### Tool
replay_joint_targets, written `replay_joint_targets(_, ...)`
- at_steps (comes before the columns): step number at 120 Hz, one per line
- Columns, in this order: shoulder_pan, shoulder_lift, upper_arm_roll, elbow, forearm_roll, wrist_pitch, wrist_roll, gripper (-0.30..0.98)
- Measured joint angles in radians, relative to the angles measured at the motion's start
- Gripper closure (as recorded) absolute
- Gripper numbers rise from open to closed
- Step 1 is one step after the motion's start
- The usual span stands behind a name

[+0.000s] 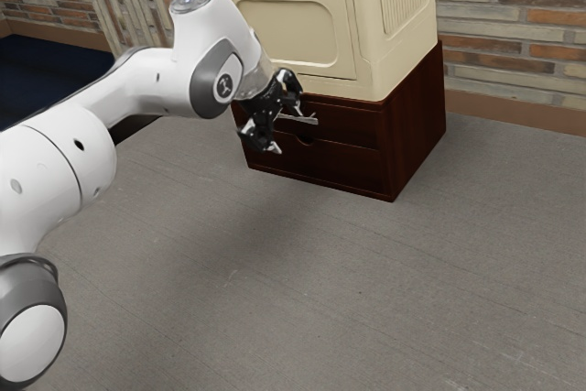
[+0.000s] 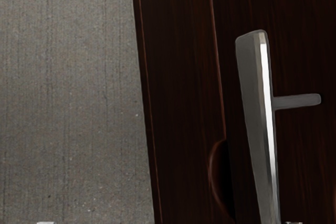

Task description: Pull the drawer handle with one arm to open the drawer

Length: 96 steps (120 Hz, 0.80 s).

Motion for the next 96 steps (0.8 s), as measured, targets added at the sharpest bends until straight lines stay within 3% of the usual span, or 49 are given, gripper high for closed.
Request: replay_joint_targets(96, 0.015, -0.022, -0.008, -0.035, -0.004, 0.003, 0.006, 0.52)
